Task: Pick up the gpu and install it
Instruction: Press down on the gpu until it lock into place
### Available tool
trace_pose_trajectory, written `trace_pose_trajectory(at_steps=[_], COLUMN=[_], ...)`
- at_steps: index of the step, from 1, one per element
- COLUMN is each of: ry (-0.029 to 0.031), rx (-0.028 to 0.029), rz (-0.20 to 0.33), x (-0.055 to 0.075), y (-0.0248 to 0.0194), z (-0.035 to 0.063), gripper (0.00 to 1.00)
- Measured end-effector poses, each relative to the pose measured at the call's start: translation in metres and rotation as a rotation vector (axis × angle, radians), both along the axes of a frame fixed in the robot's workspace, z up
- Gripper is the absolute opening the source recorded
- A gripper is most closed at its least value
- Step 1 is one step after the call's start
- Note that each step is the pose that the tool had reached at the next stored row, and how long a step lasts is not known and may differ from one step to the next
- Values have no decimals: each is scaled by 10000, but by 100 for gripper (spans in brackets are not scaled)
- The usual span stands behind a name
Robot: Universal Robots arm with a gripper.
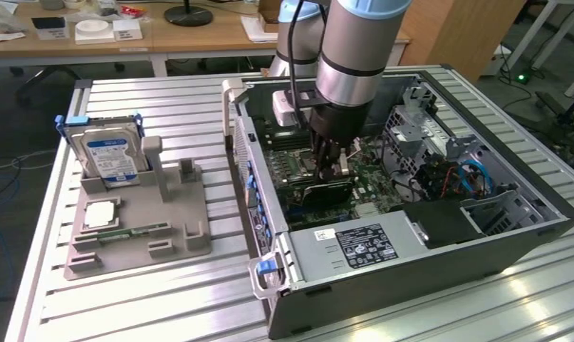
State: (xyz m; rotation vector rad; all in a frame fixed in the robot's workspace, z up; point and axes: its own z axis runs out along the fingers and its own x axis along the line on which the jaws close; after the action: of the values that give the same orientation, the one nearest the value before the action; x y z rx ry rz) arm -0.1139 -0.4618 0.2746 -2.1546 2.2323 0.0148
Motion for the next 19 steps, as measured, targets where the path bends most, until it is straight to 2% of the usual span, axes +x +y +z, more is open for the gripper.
trace_pose_trajectory(at_steps=[9, 12, 13, 15, 18, 19], ry=[-3, 13, 63, 216, 559, 691], rx=[5, -1, 0, -3, -1, -1], rz=[0, 0, 0, 1, 0, 0], x=[-173, -208, -214, -219, -219, -219], y=[1, 0, 1, 0, 0, 0], z=[-2, -5, -6, -4, -5, -5], gripper=[11, 11, 11, 11, 11, 11])
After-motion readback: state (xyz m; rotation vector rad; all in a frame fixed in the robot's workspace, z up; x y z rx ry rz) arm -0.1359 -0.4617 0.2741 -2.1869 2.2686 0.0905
